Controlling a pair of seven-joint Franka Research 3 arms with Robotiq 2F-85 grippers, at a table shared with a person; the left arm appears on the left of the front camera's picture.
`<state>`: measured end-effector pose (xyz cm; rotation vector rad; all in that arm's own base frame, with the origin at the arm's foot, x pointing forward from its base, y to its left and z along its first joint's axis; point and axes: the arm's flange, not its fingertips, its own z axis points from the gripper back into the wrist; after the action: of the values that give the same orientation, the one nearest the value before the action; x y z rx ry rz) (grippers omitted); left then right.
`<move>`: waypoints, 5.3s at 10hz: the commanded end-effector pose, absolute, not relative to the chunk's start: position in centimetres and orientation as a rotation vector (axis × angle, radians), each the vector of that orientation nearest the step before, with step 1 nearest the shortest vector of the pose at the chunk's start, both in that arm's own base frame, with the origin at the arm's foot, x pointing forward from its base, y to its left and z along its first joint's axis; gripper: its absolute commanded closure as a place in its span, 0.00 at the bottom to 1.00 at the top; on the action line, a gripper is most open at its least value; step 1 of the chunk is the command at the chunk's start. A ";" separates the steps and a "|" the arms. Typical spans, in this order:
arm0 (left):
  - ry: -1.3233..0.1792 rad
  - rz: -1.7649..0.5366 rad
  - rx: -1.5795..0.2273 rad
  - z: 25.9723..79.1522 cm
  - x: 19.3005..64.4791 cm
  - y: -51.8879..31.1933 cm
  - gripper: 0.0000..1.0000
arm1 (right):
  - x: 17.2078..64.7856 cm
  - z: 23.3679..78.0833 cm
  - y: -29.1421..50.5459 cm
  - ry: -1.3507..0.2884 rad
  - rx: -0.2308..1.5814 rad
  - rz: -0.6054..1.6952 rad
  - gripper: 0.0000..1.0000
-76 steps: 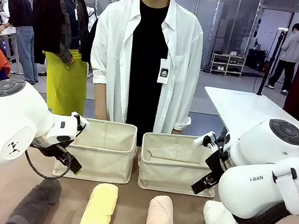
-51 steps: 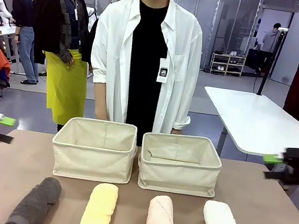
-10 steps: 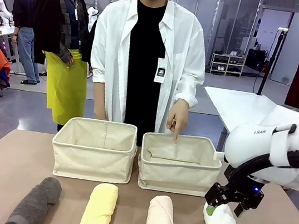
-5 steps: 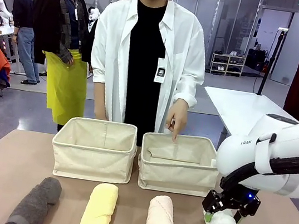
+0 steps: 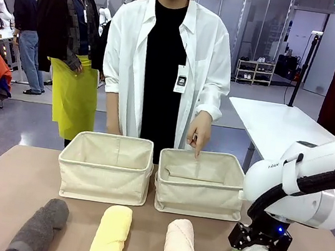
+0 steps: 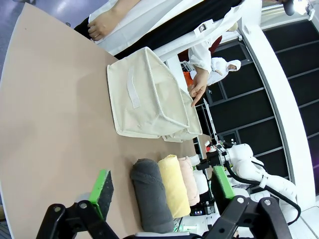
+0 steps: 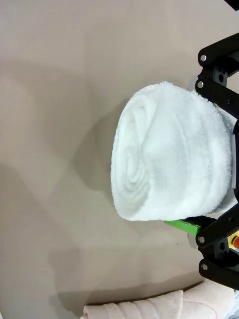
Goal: Divide the towels into two baskets.
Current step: Pick up one hotel-folded towel and place it in the Fabric basket indicated by the person, then pick up one hotel-folded towel from the bottom of the table and place it in the Fabric basket indicated by the person.
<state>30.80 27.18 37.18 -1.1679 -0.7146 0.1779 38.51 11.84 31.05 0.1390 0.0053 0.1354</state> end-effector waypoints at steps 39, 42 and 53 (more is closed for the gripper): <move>-0.715 0.176 -1.169 37.2 30.5 27.3 0.00 | 59.1 41.2 32.3 -0.234 -0.268 1.648 0.35; -0.715 0.176 -1.169 37.2 30.5 27.3 0.00 | 58.6 41.5 31.9 -0.228 -0.270 1.642 0.00; -0.715 0.176 -1.169 37.2 30.5 27.3 0.00 | 58.7 41.9 31.4 -0.243 -0.254 1.640 0.00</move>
<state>30.78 27.14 37.11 -1.1684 -0.7129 0.1788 58.61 31.26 41.66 -0.2432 -0.2462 1.6357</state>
